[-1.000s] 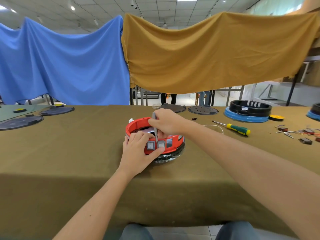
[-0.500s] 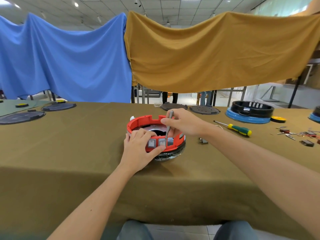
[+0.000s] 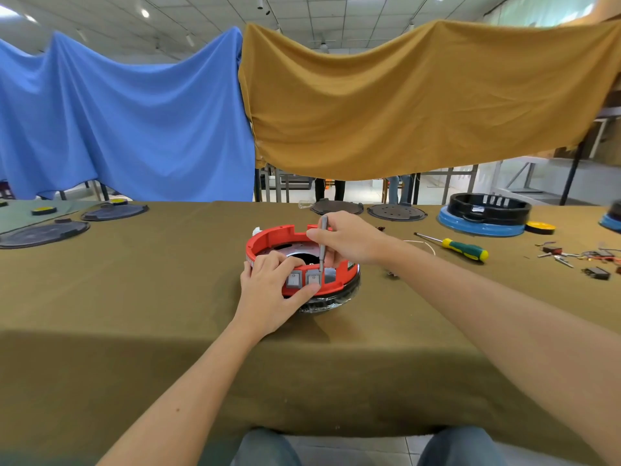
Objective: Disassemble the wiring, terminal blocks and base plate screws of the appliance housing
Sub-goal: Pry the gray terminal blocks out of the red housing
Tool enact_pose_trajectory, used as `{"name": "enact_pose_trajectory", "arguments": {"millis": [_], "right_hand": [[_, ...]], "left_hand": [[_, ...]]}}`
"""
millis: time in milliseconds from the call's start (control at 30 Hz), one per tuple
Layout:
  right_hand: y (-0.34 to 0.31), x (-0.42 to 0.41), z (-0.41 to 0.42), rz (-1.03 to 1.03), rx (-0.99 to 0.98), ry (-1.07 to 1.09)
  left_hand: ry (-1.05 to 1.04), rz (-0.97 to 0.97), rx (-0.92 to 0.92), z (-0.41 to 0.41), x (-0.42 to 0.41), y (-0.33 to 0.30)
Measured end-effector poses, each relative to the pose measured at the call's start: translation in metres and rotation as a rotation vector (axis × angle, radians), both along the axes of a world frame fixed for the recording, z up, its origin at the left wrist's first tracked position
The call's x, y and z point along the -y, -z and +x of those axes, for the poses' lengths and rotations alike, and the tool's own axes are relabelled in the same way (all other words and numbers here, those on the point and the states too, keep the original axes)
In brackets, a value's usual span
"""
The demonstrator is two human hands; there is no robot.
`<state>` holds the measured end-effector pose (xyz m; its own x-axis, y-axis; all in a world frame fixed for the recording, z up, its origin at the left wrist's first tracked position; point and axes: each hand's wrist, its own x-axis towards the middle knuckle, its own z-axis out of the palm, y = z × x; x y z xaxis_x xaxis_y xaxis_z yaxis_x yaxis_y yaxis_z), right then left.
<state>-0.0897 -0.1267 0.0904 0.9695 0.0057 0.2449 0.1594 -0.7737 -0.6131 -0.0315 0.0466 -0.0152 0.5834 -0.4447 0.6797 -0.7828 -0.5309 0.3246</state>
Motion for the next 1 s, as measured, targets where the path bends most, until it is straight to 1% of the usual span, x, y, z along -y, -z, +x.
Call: {"name": "enact_pose_trajectory", "arguments": {"millis": [100, 267, 467, 500, 567, 633, 667, 700, 767, 833, 1000], "right_hand": [[0.007, 0.002, -0.005, 0.005, 0.049, 0.0], [0.007, 0.008, -0.004, 0.19, -0.029, -0.015], [0.0, 0.005, 0.004, 0.149, -0.102, -0.006], [-0.001, 0.004, 0.004, 0.123, -0.088, 0.001], [0.0, 0.001, 0.001, 0.083, 0.016, 0.041], [0.002, -0.004, -0.001, 0.129, 0.147, 0.046], [0.002, -0.008, -0.002, 0.151, 0.175, 0.018], [0.002, -0.012, -0.003, 0.145, 0.179, -0.016], [0.004, -0.019, -0.004, 0.07, 0.161, -0.057], [0.004, -0.021, -0.004, -0.023, 0.141, -0.056], [0.003, -0.021, -0.003, -0.167, 0.084, -0.075]], "left_hand": [[-0.005, 0.007, 0.0, 0.0, 0.001, 0.0], [-0.008, 0.012, -0.01, 0.0, 0.002, 0.0], [-0.01, 0.015, -0.01, -0.001, 0.001, -0.001], [-0.009, 0.011, -0.007, -0.001, 0.001, -0.001], [-0.008, 0.001, -0.001, -0.001, 0.001, -0.001], [-0.006, -0.002, 0.003, 0.0, 0.001, 0.0], [-0.008, 0.002, 0.004, 0.0, 0.001, 0.0], [-0.01, 0.007, 0.007, 0.0, 0.001, -0.001], [-0.014, 0.005, 0.017, -0.001, 0.001, -0.001], [-0.015, 0.002, 0.018, -0.001, 0.0, 0.0], [-0.012, 0.008, 0.017, 0.0, 0.0, -0.001]]}}
